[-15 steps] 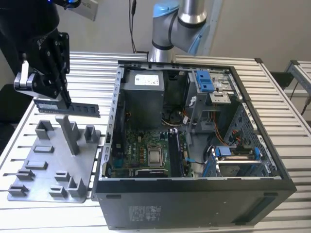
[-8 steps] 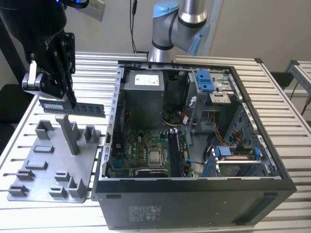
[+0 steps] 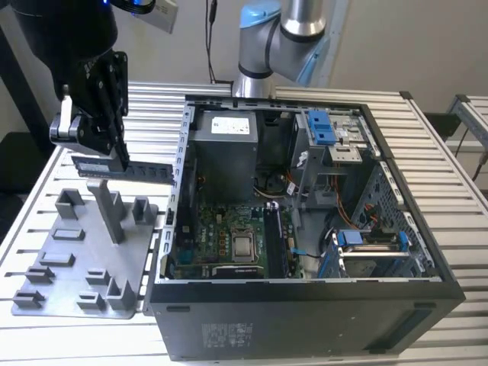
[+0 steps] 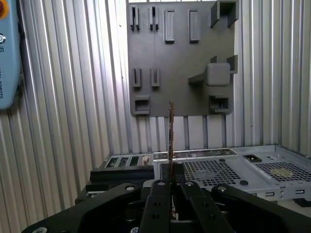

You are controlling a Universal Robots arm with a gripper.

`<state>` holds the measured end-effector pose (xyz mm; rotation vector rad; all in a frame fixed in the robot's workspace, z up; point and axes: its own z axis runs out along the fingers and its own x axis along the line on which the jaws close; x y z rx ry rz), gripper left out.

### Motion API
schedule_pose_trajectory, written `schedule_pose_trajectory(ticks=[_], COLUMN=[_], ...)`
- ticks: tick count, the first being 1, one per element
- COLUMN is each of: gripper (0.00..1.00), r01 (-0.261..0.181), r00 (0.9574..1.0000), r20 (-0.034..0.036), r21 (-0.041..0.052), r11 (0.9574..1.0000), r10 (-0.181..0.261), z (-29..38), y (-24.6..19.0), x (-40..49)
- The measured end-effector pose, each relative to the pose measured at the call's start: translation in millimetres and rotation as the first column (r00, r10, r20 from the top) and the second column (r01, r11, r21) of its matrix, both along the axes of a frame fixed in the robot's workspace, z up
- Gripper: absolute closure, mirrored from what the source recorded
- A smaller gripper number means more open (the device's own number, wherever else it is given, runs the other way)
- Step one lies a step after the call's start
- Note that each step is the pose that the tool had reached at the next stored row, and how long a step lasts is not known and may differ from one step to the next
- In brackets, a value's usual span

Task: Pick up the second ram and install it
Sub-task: 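Pick up the second ram and move it above second insertion slot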

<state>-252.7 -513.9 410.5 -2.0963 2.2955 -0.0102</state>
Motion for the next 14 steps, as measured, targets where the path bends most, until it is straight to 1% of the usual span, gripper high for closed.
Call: schedule_pose_trajectory(ticks=[14], gripper=[0.86], r01=[0.000], r00=[1.0000], r20=[-0.0013], r21=[0.0001], r11=[1.0000], r10=[0.000], z=[0.0], y=[0.0], x=[41.9])
